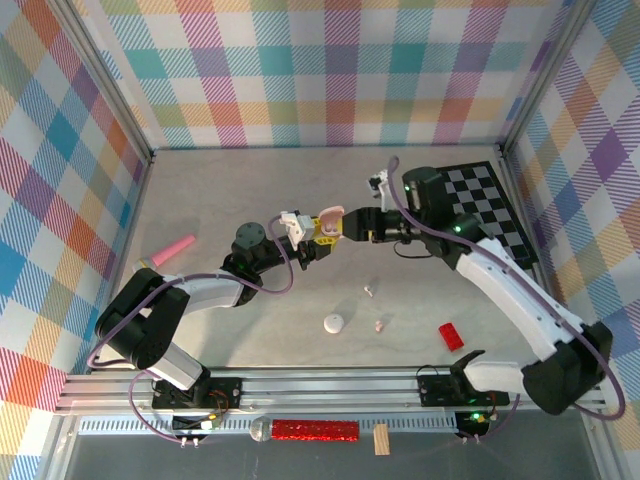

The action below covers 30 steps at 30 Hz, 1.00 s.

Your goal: Insert wireless bluetooth earbuds into charging case

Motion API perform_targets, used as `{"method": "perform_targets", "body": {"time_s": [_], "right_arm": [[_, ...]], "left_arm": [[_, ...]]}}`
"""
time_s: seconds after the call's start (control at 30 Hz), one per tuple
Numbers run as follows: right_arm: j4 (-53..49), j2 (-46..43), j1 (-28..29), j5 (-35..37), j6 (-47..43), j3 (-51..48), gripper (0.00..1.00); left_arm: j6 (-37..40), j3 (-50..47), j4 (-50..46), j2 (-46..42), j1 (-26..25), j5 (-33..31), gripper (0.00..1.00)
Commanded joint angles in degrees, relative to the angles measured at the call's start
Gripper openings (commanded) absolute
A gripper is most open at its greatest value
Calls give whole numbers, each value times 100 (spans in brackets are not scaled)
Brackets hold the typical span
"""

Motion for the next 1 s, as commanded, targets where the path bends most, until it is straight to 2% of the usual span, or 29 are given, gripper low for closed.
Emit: {"method": "perform_targets", "body": {"time_s": [0.0, 0.1, 0.23, 0.37, 0.57, 0.8, 0.97], "right_arm": [[-521, -467, -16, 842, -222, -282, 55], [-1247, -774, -31, 1746, -114, -592, 54], [-1651, -1044, -26, 2133, 562, -1293, 53], [-1627, -1172, -26, 1759, 1183, -2167, 53], [-1122, -844, 5, 1162, 1678, -3108, 53], [-657, -99, 242, 855, 2222, -3432, 40], [-386, 278, 376, 772, 2409, -3444, 38]], "left_arm": [[2, 56, 315, -114, 128, 34, 30], [-25, 38, 329, -149, 238, 122, 30], [-20, 1, 275, -278, 366, 135, 30], [50, -33, 97, -436, 463, 149, 30], [115, -68, -35, -527, 518, 140, 30], [114, -93, -95, -589, 527, 138, 30], [112, -103, -132, -624, 533, 149, 30]]}}
